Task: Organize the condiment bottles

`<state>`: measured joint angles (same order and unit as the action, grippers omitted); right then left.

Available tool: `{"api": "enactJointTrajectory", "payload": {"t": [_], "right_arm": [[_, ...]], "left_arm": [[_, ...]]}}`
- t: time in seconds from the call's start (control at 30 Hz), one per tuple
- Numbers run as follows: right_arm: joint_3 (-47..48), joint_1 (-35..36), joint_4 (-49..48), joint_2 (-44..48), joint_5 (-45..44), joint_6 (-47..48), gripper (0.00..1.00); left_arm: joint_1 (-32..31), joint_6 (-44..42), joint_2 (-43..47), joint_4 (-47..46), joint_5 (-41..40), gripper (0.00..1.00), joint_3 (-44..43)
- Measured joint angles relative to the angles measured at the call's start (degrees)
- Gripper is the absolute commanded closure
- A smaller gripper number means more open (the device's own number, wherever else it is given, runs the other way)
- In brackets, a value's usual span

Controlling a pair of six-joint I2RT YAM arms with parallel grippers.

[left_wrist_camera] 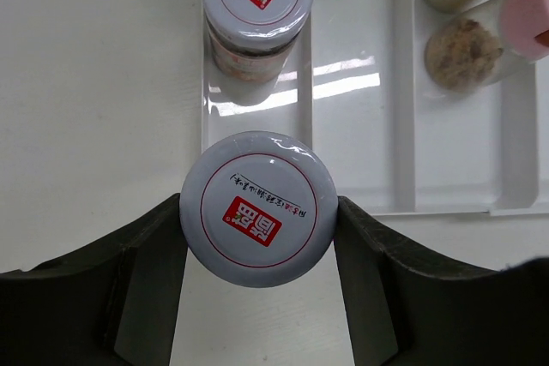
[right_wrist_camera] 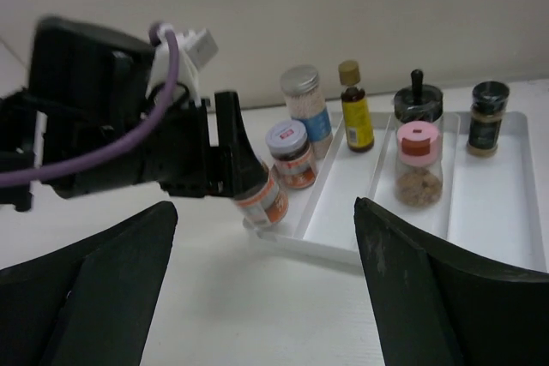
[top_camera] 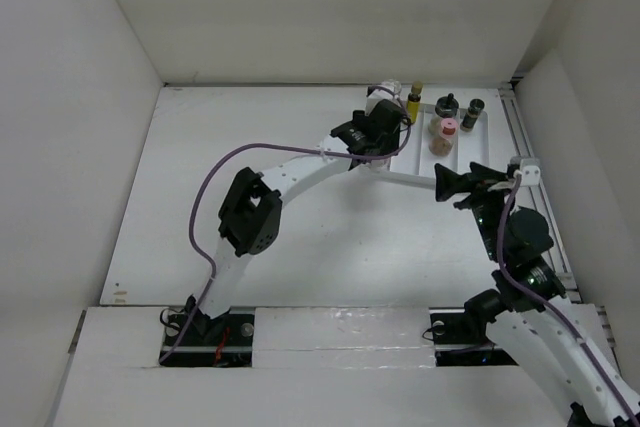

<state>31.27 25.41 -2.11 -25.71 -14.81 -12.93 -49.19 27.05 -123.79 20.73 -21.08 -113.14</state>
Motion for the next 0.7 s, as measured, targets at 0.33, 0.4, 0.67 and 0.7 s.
{"api": "enactJointTrajectory", "payload": {"t": [0.33, 0.4, 0.67, 0.7], "right_arm": [[-2.1, 0.0, 0.1, 0.5, -3.4, -1.5, 0.1], [-2.1, 0.0, 0.1, -2.4, -2.8, -1.5, 0.1], [-2.1, 0.0, 0.8, -4.2, -1.7, -1.4, 0.1], [-2.1, 0.0, 0.8, -3.7, -1.7, -1.4, 0.1]], "left_arm": [[2.8, -3.4, -5.8, -2.2, 2.8, 0.58, -4.1], [2.9, -4.2, -7.1, -3.0, 2.9, 0.58, -6.2], [2.8, -5.7, -10.8, -4.1, 3.3, 0.58, -9.4], [2.8, -6.0, -11.0, -3.9, 3.0, 0.58, -9.4]]}}
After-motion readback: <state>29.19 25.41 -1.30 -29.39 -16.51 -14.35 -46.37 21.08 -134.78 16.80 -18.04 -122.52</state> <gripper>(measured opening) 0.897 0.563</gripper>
